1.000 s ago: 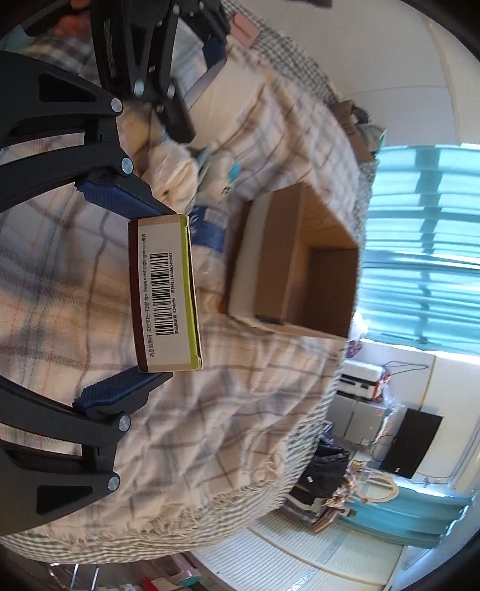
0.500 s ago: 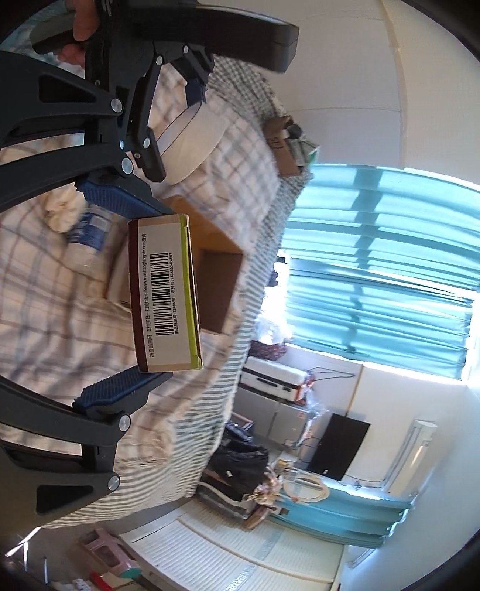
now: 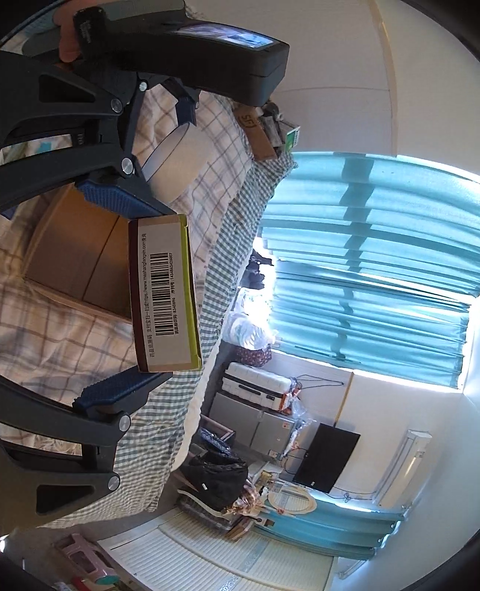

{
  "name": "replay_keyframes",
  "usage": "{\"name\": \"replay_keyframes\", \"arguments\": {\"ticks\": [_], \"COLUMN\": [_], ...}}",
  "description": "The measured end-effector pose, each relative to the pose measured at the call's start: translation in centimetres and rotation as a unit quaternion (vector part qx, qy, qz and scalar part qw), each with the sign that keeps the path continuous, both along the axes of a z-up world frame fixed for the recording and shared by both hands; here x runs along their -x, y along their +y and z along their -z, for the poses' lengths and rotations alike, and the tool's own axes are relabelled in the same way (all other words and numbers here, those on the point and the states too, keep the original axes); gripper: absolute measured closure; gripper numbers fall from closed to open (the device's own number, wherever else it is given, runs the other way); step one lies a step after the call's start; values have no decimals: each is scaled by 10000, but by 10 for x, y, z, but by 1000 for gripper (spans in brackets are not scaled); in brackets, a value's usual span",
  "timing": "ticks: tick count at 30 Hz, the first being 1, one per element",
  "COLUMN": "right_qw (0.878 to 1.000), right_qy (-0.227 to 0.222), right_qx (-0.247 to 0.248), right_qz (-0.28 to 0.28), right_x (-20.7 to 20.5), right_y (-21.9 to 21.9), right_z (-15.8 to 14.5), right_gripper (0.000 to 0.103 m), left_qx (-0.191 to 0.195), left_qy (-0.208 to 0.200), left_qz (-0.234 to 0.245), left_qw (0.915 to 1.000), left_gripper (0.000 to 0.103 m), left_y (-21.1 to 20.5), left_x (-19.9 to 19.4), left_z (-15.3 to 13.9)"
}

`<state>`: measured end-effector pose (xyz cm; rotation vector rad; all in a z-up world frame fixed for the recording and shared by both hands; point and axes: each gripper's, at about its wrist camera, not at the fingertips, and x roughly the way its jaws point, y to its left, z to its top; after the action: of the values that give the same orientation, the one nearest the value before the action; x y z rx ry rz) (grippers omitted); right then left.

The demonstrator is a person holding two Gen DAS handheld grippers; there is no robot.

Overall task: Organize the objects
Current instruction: 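Drop tape roll in box with left gripper while right gripper drops medicine box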

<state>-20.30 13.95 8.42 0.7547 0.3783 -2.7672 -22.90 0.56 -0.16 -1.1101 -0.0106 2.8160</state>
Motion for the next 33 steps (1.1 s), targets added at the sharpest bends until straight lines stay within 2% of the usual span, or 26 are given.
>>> {"name": "replay_keyframes", "arguments": {"ticks": [6, 13, 17, 20, 22, 24, 26, 33], "right_qw": [9992, 9948, 9932, 9935, 9938, 9951, 9953, 9971], "right_qy": [-406, -988, -1130, -1074, -1051, -914, -835, -488], "right_qx": [70, 226, 266, 368, 349, 369, 483, 541], "right_qz": [-3, -49, -62, -54, -57, 36, 67, 215], "right_x": [52, 87, 95, 91, 87, 80, 69, 11], "right_y": [2, 13, 19, 23, 23, 24, 28, 40], "right_z": [51, 114, 129, 123, 115, 102, 89, 27], "right_gripper": [29, 29, 29, 28, 27, 17, 15, 15], "left_qx": [-13, -33, 3, -47, -143, -200, -169, 2], "left_qy": [-309, -436, -557, -648, -705, -677, -629, -262], "left_qz": [136, 397, 442, 430, 374, 239, 169, -59], "left_qw": [9994, 9983, 9975, 9970, 9967, 9972, 9977, 9996], "left_gripper": [16, 16, 15, 13, 7, 2, 2, 2], "left_y": [4, 14, 15, 14, 12, 8, 6, -7], "left_x": [39, 53, 55, 54, 52, 46, 38, -15], "left_z": [49, 80, 91, 92, 90, 82, 74, 18]}}
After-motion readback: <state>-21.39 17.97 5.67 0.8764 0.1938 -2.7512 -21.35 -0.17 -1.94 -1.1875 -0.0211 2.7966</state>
